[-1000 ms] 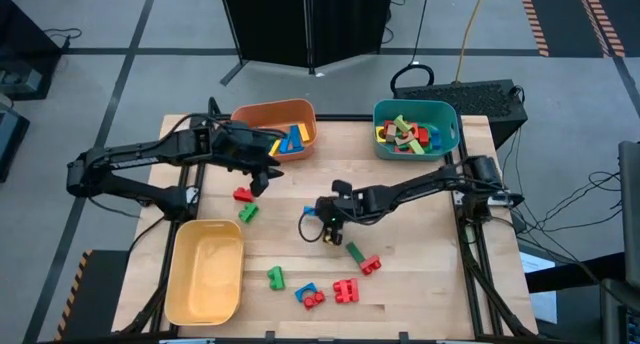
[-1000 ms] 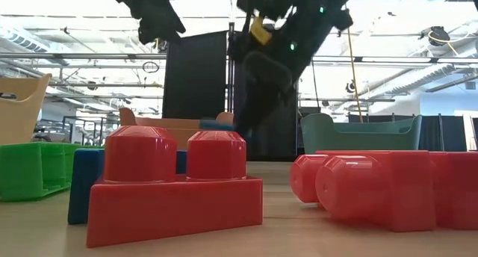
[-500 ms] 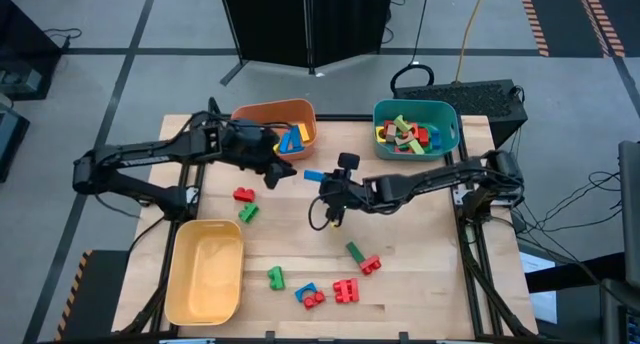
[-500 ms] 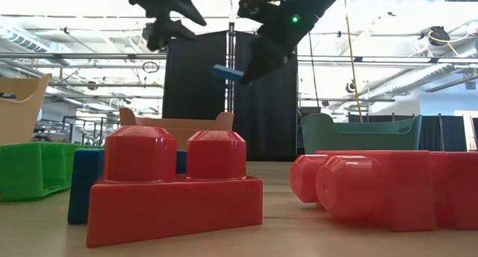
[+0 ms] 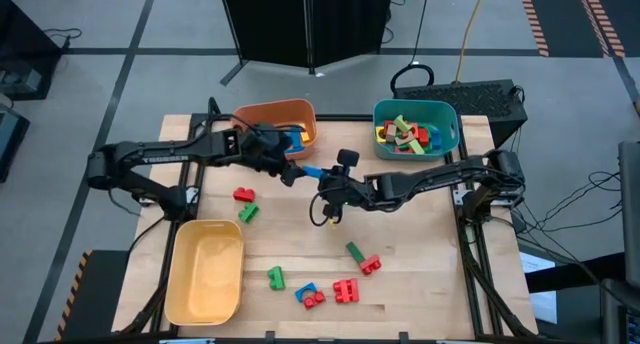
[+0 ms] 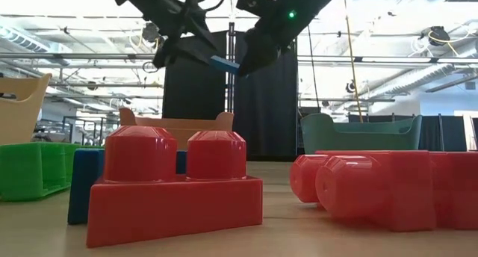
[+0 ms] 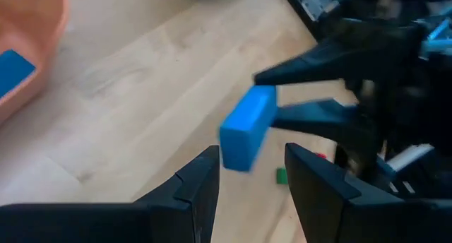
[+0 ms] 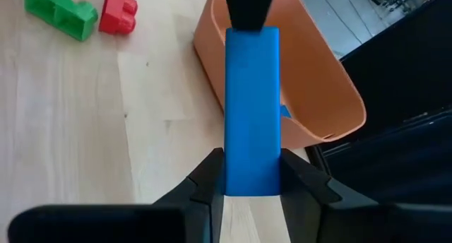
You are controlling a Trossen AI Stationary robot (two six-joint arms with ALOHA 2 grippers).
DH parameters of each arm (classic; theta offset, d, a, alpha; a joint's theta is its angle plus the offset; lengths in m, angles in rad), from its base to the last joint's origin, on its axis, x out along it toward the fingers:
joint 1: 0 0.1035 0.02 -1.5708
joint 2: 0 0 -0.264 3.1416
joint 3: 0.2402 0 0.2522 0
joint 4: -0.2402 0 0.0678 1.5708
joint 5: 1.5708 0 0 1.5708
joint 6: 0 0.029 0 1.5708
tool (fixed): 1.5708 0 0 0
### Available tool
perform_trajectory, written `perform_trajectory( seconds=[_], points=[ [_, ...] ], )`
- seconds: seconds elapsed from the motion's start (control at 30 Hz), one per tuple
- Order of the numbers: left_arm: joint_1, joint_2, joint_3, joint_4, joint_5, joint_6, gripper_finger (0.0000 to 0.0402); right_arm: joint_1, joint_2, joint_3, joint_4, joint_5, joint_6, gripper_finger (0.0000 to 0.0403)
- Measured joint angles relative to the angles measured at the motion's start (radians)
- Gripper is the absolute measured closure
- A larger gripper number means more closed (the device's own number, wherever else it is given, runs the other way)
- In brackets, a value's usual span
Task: Sort blocks by size
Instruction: Put the blue rectangular block into the orange bin
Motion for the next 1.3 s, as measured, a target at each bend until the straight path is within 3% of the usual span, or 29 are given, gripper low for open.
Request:
perform_trajectory(
  seconds=[0.3, 0.67, 1.17, 1.3],
  points=[
    [0.019, 0.009, 0.001, 0.022, -0.061, -0.024, 0.0245, -0.002, -0.034, 0.0, 0.016, 0.026, -0.008, 0.0311],
    [0.042, 0.01, 0.001, 0.137, -0.021, -0.025, 0.0245, 0.001, -0.041, 0.0, 0.041, 0.011, -0.058, 0.031],
    [0.041, 0.01, 0.001, 0.135, 0.017, -0.025, 0.0246, -0.02, -0.048, 0.0, 0.058, 0.026, -0.07, 0.0309],
    [0.04, 0.01, 0.001, 0.135, 0.022, -0.025, 0.0274, -0.02, -0.052, 0.001, 0.08, 0.026, -0.096, 0.0309]
  ],
)
